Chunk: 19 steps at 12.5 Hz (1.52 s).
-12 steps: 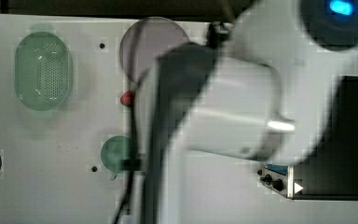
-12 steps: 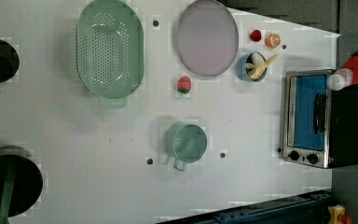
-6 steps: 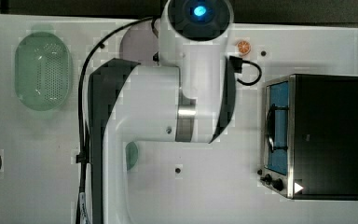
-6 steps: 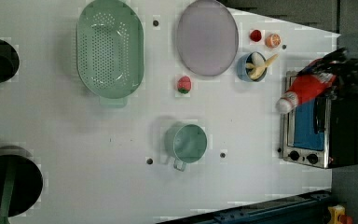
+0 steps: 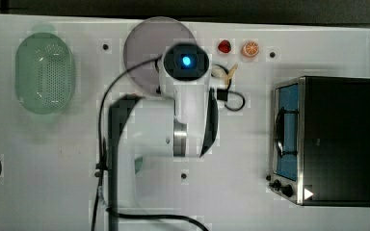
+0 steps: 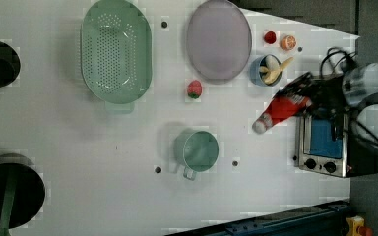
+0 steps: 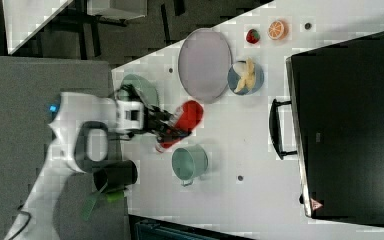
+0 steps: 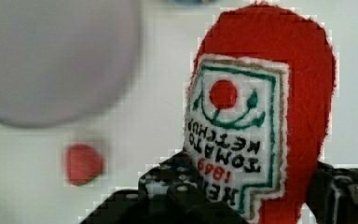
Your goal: Pick Ketchup from oven and place it on table.
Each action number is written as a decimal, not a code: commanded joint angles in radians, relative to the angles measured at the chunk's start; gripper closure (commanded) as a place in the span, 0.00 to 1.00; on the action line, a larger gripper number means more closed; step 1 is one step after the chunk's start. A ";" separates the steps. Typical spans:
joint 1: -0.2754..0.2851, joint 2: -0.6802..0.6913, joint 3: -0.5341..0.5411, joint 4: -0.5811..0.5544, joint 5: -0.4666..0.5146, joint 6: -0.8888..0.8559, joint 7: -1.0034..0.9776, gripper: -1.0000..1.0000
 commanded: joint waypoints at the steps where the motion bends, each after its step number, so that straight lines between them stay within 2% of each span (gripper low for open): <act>1: -0.019 0.010 -0.029 -0.081 -0.019 0.096 0.005 0.36; 6: -0.023 0.155 -0.034 -0.130 -0.013 0.275 0.005 0.36; 7: -0.023 0.179 -0.034 -0.133 -0.013 0.286 0.005 0.33; 10: -0.021 0.207 -0.032 -0.140 -0.012 0.359 0.005 0.00; 12: -0.018 0.156 -0.033 -0.132 -0.012 0.367 0.015 0.00; 14: -0.017 0.043 -0.033 -0.109 -0.012 0.294 0.024 0.00; 19: -0.018 -0.208 -0.036 0.074 -0.017 -0.088 0.025 0.00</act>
